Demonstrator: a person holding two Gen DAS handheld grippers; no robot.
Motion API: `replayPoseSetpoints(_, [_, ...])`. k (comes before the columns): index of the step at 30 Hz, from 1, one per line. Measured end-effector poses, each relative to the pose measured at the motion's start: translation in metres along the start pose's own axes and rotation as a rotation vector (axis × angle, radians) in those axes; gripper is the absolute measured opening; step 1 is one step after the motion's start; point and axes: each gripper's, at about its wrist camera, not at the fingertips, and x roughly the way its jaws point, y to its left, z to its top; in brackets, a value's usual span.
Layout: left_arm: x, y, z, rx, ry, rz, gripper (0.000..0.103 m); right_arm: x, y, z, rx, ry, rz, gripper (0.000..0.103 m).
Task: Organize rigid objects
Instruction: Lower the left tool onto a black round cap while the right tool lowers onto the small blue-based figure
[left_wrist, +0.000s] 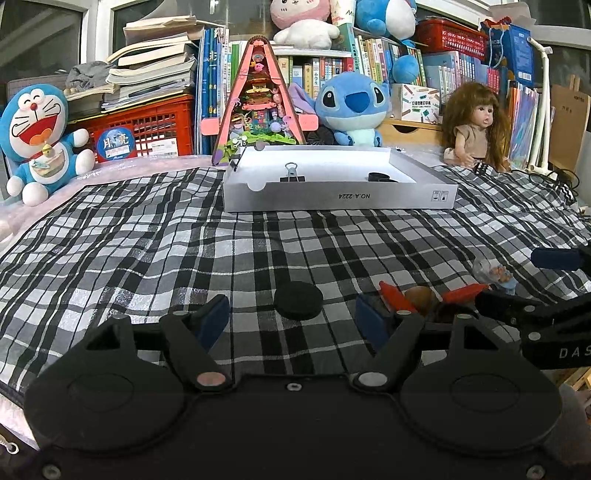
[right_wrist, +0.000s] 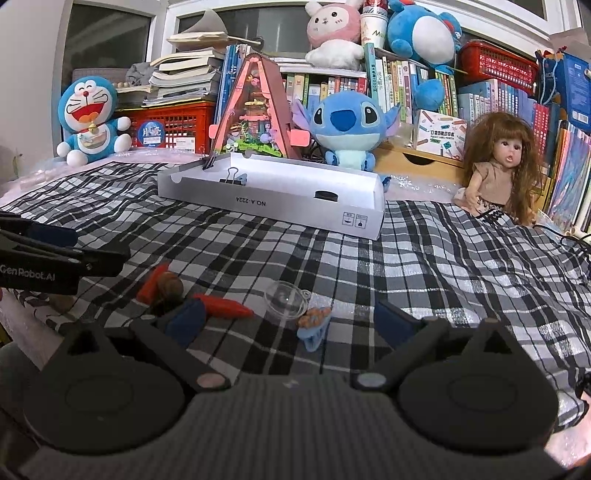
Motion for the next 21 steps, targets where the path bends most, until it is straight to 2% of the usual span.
replayPoseSetpoints(12, [0.001, 0.005, -0.002, -0.008, 0.001, 0.006, 0.066, -0.001, -0.005, -0.001, 0.02, -0.008, -0.013, 0.101])
replayPoseSetpoints(15, [0.003, 0.005, 0.0, -0.016, 0.005, 0.011, 0.06, -0.002, -0.008, -0.001, 0.03, -0.017, -0.016, 0.1])
replayPoseSetpoints(21, [0.007, 0.005, 0.002, -0.017, 0.01, 0.011, 0.056, -0.004, -0.011, 0.0, 0.032, -0.019, -0.01, 0.085])
